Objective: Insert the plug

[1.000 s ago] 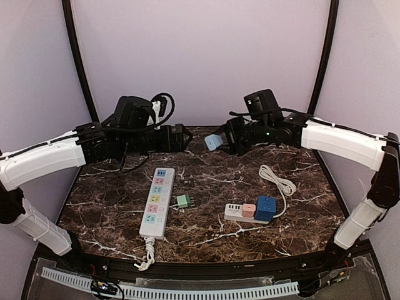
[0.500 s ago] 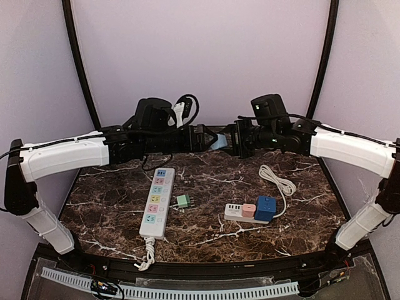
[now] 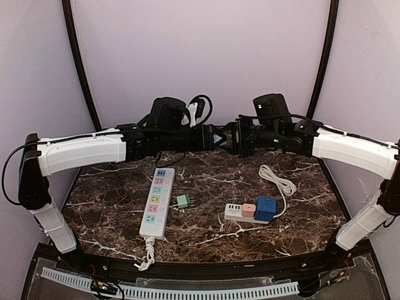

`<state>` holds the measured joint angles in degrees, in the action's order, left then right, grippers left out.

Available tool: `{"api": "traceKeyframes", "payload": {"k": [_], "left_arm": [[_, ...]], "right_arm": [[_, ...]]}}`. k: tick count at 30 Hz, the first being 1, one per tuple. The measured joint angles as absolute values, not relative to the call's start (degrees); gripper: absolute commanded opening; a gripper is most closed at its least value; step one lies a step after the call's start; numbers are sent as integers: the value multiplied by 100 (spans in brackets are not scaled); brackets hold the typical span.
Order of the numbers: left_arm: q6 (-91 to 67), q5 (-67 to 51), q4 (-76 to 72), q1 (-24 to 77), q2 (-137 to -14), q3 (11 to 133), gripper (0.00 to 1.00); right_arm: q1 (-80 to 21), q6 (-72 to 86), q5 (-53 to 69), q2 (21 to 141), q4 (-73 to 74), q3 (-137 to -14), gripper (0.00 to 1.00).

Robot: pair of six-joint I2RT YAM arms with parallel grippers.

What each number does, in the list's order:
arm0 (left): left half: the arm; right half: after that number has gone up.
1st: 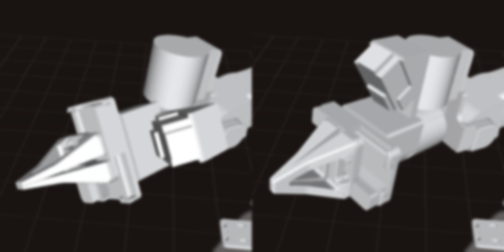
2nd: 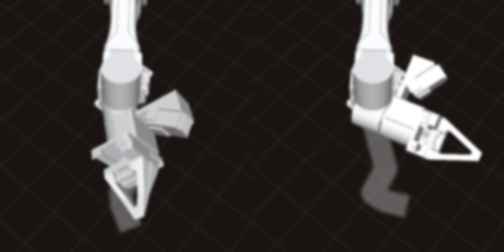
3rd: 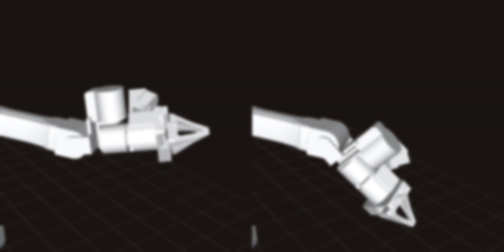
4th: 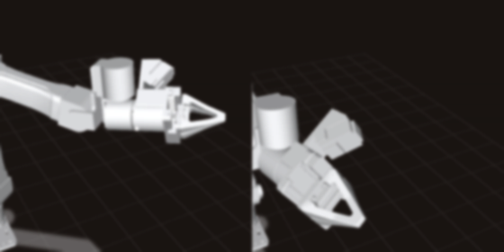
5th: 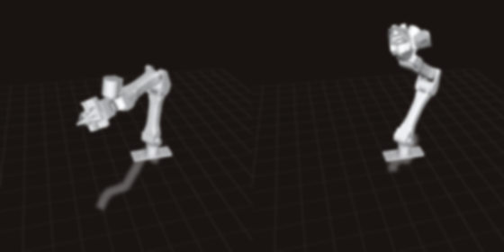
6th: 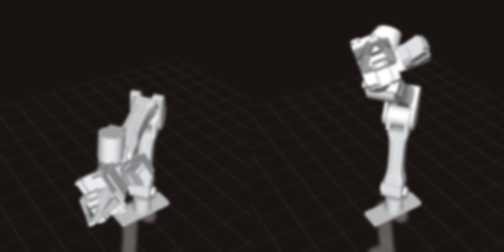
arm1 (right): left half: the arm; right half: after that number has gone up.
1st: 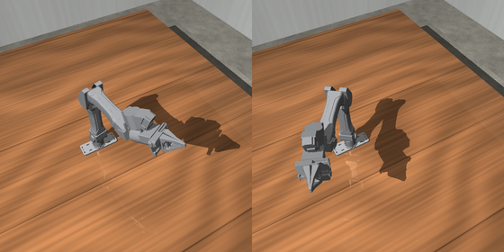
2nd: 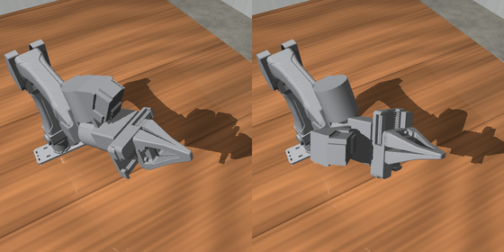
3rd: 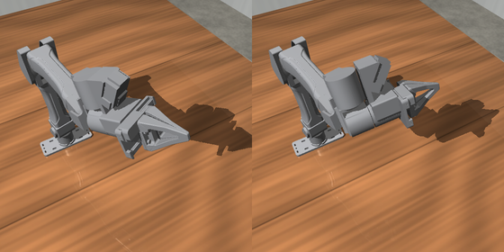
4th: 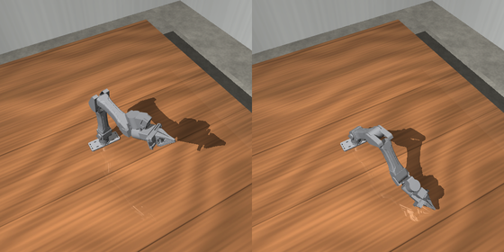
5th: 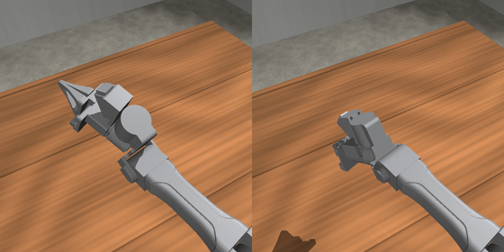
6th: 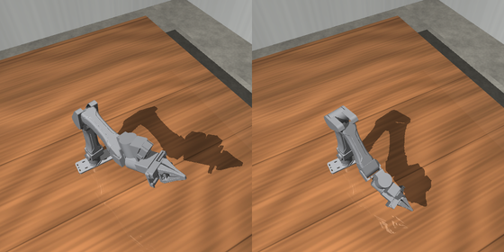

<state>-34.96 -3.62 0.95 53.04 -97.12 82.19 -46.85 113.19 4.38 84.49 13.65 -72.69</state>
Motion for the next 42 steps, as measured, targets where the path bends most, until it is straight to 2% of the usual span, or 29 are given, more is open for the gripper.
{"api": "traceKeyframes", "payload": {"k": [7, 16, 18, 19, 23, 24, 26, 28, 35, 36, 42], "left_arm": [[-3527, -296, 95, 5328, -9845, 8377, 45], [-3573, -252, 108, 5391, -9845, 8440, 44], [-3601, -255, 117, 5391, -9845, 8440, 39], [-3614, -261, 126, 5391, -9845, 8440, 31], [-3734, -255, 152, 5428, -9845, 8471, 18], [-3793, -252, 158, 5428, -9845, 8482, 11], [-3815, -261, 183, 5426, -9848, 8517, 3], [-3817, -252, 198, 5426, -9848, 8521, 1], [-3804, -255, 366, 5426, -9852, 8536, 1], [-3804, -255, 399, 5426, -9852, 8536, 1], [-3793, -217, 679, 5422, -9845, 8536, 1]], "right_arm": [[-4705, 11323, 375, 8320, 1352, -7164, 24], [-4713, 11306, 259, 8219, 1376, -7142, 24], [-4716, 11303, 248, 8215, 1376, -7133, 24], [-4718, 11301, 242, 8215, 1376, -7133, 24], [-4727, 11236, 154, 8211, 1367, -7124, 24], [-4729, 11216, 126, 8206, 1356, -7124, 25], [-4733, 11194, 119, 8195, 1323, -7124, 33], [-4733, 11181, 117, 8187, 1332, -7122, 44], [-4733, 11067, 117, 8123, 1352, -7089, 96], [-4733, 11034, 119, 8095, 1358, -7085, 98], [-4709, 10809, 150, 7961, 1387, -7081, 99]]}}
